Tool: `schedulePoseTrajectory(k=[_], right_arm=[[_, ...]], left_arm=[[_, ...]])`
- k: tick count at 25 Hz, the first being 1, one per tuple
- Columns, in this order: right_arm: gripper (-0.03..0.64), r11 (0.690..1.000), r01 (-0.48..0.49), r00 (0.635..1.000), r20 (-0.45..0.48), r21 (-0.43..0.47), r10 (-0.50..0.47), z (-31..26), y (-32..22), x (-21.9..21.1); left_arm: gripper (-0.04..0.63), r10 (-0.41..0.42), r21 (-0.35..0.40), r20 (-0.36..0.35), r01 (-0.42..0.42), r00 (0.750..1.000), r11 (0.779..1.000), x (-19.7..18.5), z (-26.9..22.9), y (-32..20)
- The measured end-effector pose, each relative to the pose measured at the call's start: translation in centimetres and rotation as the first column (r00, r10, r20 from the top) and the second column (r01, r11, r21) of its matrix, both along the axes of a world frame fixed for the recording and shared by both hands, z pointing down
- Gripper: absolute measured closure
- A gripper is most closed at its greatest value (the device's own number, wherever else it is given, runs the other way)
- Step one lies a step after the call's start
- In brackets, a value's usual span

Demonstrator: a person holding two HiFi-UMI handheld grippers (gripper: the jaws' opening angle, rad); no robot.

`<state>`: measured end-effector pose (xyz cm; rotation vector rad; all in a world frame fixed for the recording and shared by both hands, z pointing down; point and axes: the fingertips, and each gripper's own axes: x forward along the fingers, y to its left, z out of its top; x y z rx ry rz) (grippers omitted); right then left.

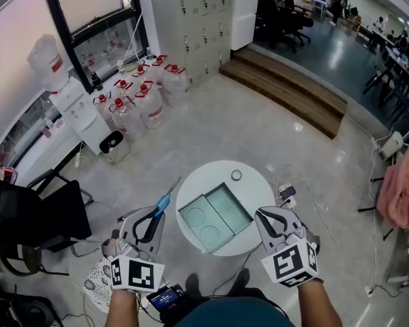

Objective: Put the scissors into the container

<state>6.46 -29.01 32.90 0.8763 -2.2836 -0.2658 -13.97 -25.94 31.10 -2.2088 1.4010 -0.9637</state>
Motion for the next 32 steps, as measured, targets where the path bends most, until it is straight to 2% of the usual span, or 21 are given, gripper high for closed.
schedulePoseTrajectory(k=[32], right_arm=[[0.578,0.999,-0.027,1.000,-0.010,-0.017,0.027,1.6,0.2,1.2]], left_arm=[[0.540,0.015,-0.022,-0.007,-0.015,1.000,1.000,0.8,2.0,-0.4]])
